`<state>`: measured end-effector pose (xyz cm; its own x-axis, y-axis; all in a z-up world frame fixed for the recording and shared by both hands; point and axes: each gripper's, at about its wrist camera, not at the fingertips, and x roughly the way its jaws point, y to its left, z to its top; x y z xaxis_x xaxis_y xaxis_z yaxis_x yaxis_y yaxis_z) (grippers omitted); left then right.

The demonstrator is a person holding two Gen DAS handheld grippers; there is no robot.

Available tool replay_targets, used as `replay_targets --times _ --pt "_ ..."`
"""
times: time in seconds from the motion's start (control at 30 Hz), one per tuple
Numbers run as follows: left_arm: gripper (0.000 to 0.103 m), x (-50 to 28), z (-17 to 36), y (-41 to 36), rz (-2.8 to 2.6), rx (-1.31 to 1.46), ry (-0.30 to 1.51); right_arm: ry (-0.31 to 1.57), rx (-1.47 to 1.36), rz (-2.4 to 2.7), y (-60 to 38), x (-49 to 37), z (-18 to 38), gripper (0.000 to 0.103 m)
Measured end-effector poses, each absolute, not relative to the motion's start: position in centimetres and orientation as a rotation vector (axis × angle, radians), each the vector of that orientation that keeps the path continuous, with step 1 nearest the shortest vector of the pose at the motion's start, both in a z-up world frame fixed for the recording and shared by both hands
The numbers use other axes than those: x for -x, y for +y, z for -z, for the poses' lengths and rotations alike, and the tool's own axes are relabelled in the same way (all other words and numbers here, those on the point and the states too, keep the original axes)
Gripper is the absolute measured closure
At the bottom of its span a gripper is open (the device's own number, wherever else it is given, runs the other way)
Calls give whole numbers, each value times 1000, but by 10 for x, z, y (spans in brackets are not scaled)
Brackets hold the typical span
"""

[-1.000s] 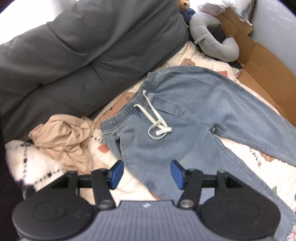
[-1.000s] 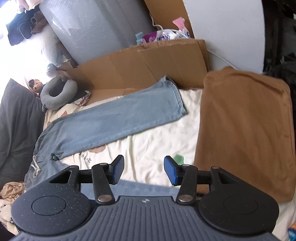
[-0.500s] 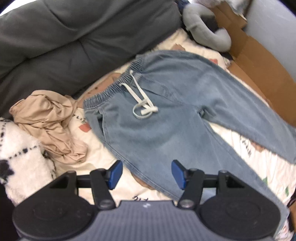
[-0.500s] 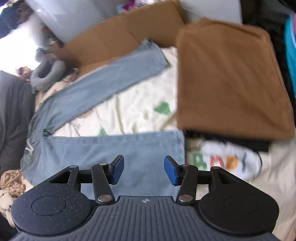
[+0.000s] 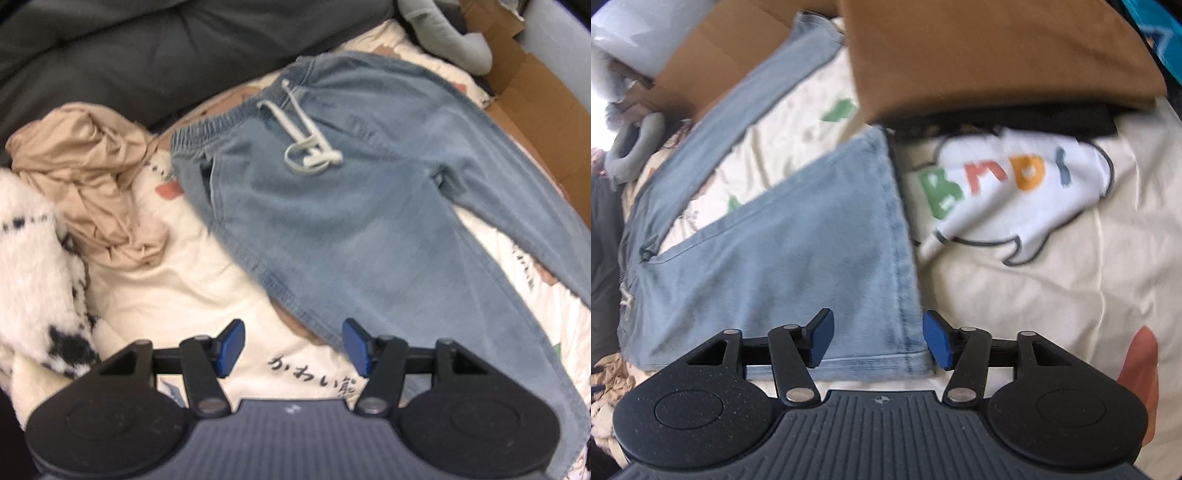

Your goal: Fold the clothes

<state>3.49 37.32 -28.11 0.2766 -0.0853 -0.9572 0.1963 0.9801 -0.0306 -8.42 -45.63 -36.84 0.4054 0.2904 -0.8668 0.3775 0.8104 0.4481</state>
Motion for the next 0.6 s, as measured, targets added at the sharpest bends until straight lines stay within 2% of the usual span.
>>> replay_targets --times 0.6 --pt "42 -31 360 359 160 -73 1377 1266 -1037 160 -476 99 411 37"
